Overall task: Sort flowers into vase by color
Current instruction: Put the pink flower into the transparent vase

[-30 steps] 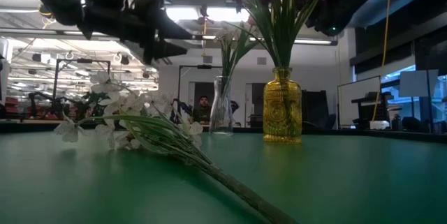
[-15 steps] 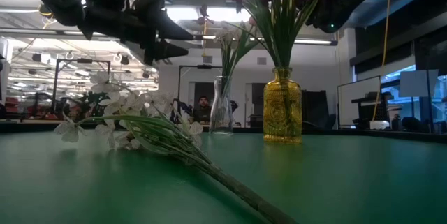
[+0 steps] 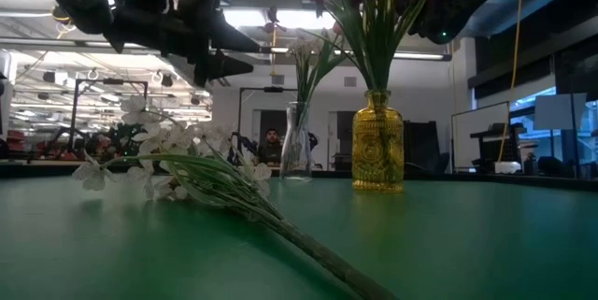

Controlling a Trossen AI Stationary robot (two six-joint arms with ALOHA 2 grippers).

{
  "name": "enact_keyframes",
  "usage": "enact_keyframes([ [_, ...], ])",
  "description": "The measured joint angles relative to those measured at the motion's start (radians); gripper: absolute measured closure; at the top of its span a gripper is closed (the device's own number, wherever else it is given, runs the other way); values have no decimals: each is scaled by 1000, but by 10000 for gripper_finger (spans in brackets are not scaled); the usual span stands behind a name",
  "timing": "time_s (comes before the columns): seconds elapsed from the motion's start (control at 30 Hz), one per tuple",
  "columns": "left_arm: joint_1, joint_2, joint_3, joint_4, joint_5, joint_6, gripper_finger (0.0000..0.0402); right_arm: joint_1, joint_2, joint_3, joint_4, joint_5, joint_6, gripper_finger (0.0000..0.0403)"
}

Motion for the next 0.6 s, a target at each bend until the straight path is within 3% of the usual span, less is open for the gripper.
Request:
enact_keyframes([
  [0.6,-25,0,0,0,-6,-28,129,0,0,0,-2,10,10,403],
])
